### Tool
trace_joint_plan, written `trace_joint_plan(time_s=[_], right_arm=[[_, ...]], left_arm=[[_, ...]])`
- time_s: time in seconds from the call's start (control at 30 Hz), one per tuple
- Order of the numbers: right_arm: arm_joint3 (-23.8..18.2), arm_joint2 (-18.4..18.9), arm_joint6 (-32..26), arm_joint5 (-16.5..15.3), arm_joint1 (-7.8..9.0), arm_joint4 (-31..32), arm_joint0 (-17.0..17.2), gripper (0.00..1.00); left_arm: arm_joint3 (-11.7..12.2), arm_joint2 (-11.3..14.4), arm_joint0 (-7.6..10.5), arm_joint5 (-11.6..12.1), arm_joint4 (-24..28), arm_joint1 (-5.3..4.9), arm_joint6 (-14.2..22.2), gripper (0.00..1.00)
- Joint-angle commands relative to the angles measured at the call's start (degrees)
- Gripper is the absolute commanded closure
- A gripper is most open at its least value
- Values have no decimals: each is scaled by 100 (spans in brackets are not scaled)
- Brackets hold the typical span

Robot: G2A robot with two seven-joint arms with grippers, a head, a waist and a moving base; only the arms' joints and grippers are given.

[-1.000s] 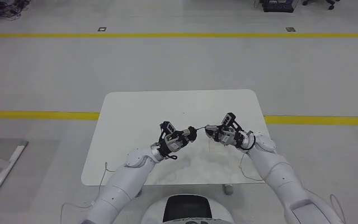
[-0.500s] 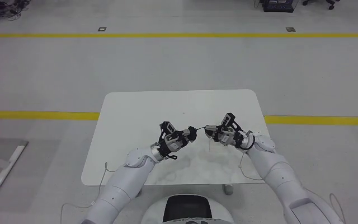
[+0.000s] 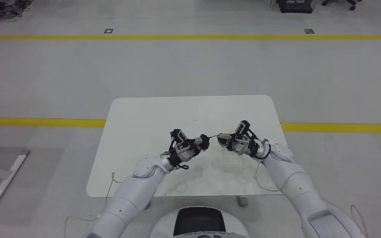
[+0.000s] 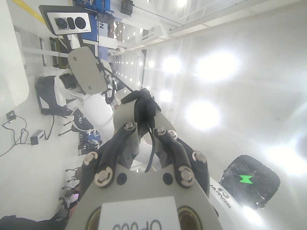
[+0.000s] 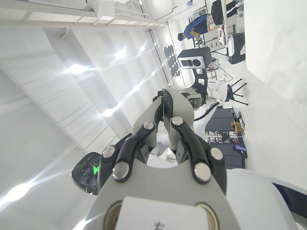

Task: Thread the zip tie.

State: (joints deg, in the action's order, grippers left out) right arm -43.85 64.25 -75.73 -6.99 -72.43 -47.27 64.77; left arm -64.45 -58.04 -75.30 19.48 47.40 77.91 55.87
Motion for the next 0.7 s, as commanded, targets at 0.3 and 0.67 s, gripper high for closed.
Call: trace_joint_plan(time_s=[0.3, 0.67], right_arm=[[59, -21, 38, 12, -14, 56, -27, 100], [92, -37, 78, 5, -24, 127, -48, 100]], left_arm=[[-3, -8, -8, 0, -1, 4, -1, 100], [-3, -8, -10, 0, -9, 7, 0, 100]])
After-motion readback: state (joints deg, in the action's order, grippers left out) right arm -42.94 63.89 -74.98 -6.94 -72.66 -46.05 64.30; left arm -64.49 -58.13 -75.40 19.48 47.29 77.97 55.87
